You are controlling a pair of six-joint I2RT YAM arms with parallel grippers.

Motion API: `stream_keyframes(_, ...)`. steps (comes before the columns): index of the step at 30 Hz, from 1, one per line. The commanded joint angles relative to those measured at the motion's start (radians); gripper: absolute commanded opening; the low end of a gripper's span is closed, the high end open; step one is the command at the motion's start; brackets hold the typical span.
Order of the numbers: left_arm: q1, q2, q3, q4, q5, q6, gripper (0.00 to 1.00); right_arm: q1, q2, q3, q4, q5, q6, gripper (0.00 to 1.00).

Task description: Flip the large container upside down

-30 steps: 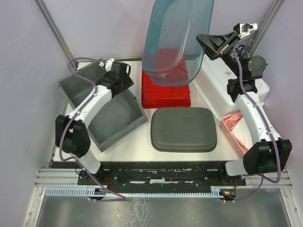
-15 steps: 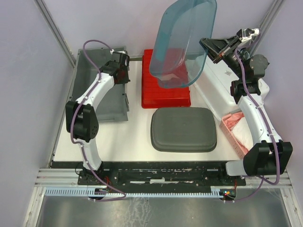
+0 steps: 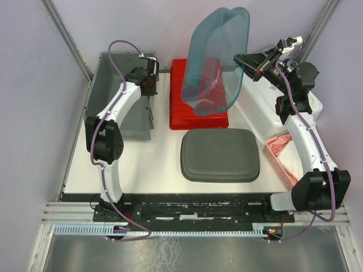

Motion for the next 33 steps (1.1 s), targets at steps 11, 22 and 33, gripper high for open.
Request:
stream_keyframes(11, 0.002, -0.157, 0.135, -0.231, -0.013, -0.167, 0.8, 0.001, -0.13, -0.028, -0.403, -0.346, -0.12, 0.02)
stream_keyframes(22, 0.001, -0.511, -0.017, 0.072, -0.043, -0.467, 0.81, 0.239, -0.125, 0.056, -0.949, -0.472, -0.518, 0.02)
stream_keyframes(33, 0.0, -0.699, 0.013, 0.201, 0.12, -0.445, 0.89, 0.611, 0.04, 0.092, -0.905, -0.467, -0.634, 0.02)
